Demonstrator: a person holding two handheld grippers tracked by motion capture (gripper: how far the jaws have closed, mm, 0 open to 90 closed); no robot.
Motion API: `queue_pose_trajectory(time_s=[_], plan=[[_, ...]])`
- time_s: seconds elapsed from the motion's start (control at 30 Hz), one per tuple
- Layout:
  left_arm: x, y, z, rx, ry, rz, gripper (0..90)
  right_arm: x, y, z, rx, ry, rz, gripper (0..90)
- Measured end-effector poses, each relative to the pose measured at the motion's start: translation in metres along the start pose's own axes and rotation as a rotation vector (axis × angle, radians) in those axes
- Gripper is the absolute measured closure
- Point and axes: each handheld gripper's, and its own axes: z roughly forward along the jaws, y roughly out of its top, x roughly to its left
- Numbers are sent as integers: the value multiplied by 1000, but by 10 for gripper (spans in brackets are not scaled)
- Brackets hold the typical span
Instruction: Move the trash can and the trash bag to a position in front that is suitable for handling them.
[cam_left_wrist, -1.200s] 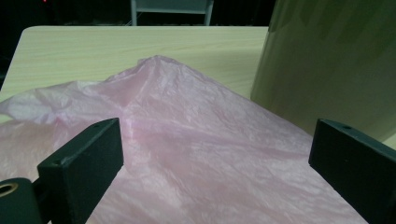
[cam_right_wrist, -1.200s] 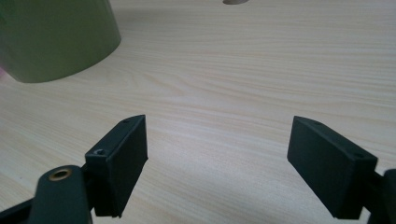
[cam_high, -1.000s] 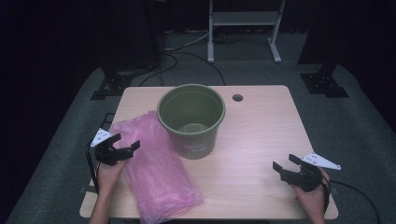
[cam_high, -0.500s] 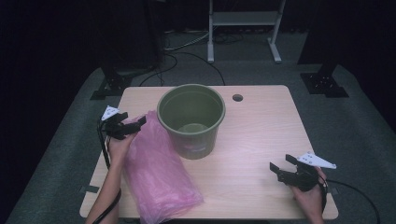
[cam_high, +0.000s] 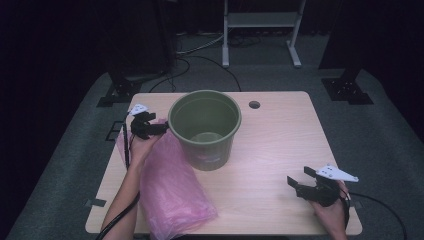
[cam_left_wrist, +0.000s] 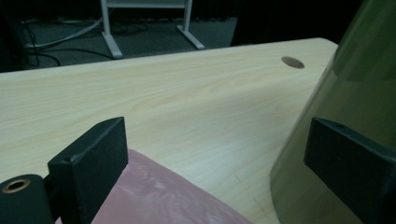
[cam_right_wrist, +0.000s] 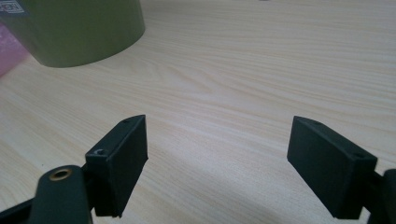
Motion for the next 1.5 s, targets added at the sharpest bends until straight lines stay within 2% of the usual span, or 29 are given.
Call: queue_pose_trajectory(time_s=[0.1,0.27,0.3,0.4,0.67,0.7,0.8,1.0,1.07,1.17,1.27,1.3,1.33,1.43,1.5], plan=[[-10,1,7,9,-28,25,50,0,0,-1,-3,-2,-3,193],[-26,9,15,15,-53,69,70,0,0,-2,-6,-6,1,193],[-26,9,15,15,-53,69,70,0,0,-2,-5,-6,1,193],[-39,13,22,16,-81,98,70,0,-1,-2,-4,-5,0,193],[-71,15,39,20,-142,141,70,-1,0,-3,-8,-3,-3,193],[-71,15,39,20,-142,141,70,-1,0,-4,-8,-2,-1,193],[-87,15,45,27,-174,167,70,-2,0,-4,-9,-2,-5,193],[-106,16,50,46,-214,197,70,-1,0,-3,-4,4,-8,193],[-107,17,47,54,-216,203,70,-1,0,-3,-4,6,-9,193],[-105,16,38,61,-236,187,70,-1,-1,-4,-6,10,-7,193],[-102,15,24,74,-237,209,70,0,-1,-3,-5,18,-7,194],[-102,15,24,74,-237,209,70,0,-1,-3,-5,18,-7,194],[-98,15,12,85,-233,224,70,1,0,-2,-1,25,-12,213],[-90,14,-5,94,-230,239,69,2,0,-2,-1,34,-11,213],[-87,13,-10,99,-231,239,70,2,0,-1,2,35,-14,213]])
